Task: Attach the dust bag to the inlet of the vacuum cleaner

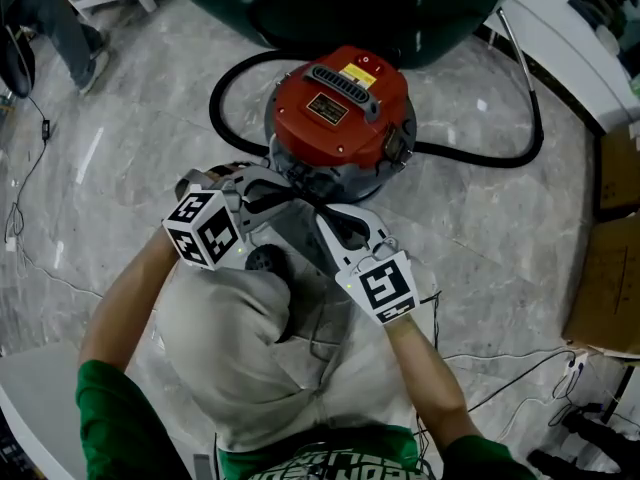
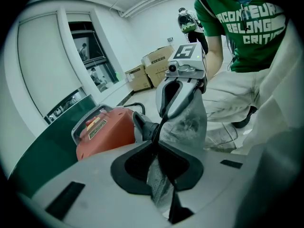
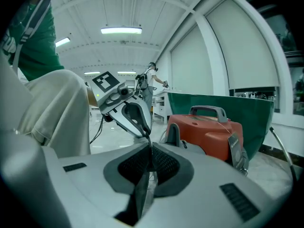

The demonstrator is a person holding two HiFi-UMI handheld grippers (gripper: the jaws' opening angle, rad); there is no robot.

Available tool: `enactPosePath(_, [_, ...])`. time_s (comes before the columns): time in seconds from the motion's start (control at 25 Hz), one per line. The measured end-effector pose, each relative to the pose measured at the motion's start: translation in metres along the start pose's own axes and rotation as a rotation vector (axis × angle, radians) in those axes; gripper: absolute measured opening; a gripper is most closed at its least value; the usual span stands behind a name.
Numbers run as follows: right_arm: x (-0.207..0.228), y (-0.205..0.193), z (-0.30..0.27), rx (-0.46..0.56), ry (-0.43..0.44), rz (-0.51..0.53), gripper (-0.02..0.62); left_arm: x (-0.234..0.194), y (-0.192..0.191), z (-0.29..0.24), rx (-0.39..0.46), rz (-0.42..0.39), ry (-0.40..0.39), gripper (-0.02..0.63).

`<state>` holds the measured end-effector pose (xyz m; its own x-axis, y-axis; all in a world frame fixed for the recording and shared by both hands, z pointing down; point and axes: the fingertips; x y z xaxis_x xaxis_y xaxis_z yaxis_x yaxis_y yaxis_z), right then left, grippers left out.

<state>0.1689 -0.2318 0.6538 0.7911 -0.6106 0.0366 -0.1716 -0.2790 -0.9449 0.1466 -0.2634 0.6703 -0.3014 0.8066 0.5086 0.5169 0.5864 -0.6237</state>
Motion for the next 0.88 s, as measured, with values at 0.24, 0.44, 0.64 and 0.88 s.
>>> enactPosePath(0.24, [0.006,-0.001,-0.002,0.009,0.001,0.000,0.021,-0.003,-0.003,-0.007,0.007,0.033,-0.026,0.041])
enactPosePath(0.44, [0.008,-0.002,0.000,0.010,0.003,-0.016,0.021,-0.004,-0.004,-0.010,0.004,0.168,-0.112,0.038])
enactPosePath(0.64, [0.009,-0.003,-0.001,0.017,0.017,-0.023,0.021,-0.006,0.000,-0.008,0.016,0.283,-0.217,0.028])
enactPosePath(0.88, [0.017,-0.003,-0.004,0.021,0.026,-0.035,0.026,-0.006,-0.004,-0.005,0.021,0.368,-0.271,0.015])
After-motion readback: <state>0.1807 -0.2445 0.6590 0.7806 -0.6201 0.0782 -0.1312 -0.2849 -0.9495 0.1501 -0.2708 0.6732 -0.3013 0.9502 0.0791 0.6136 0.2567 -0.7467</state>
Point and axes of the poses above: the fingertips, and each gripper's own axes: z backward along the fingers, x to its right, y out of its top, and after that the axes turned 12 degrees about y, right-handed
